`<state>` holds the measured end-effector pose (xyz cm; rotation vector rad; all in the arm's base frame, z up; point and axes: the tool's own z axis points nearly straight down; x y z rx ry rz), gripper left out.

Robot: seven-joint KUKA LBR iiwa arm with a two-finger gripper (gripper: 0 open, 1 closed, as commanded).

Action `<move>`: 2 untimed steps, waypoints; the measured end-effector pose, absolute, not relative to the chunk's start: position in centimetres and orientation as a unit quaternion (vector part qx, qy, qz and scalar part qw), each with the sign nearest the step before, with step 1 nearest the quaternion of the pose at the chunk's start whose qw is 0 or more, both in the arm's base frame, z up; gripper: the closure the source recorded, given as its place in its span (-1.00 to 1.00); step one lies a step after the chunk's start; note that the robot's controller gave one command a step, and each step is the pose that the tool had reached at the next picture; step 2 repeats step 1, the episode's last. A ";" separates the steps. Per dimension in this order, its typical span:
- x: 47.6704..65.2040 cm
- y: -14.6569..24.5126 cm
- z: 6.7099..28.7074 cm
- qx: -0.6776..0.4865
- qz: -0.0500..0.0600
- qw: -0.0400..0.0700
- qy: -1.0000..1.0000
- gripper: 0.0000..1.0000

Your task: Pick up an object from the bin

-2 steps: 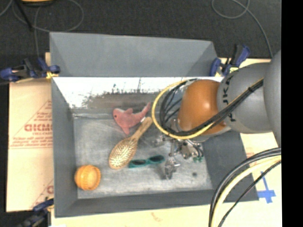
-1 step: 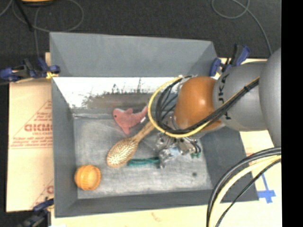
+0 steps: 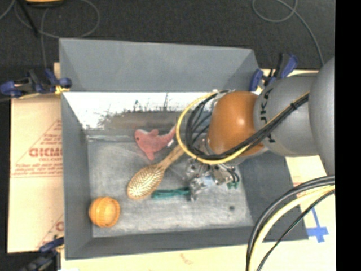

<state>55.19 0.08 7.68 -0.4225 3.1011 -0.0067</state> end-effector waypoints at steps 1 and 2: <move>52.1 -0.2 20.8 -0.131 -0.001 0.002 0.991 1.00; 52.1 -0.2 20.8 -0.131 -0.001 0.002 0.991 1.00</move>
Offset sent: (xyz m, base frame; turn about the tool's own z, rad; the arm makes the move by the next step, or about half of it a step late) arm 0.0000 0.0000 0.0000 0.0000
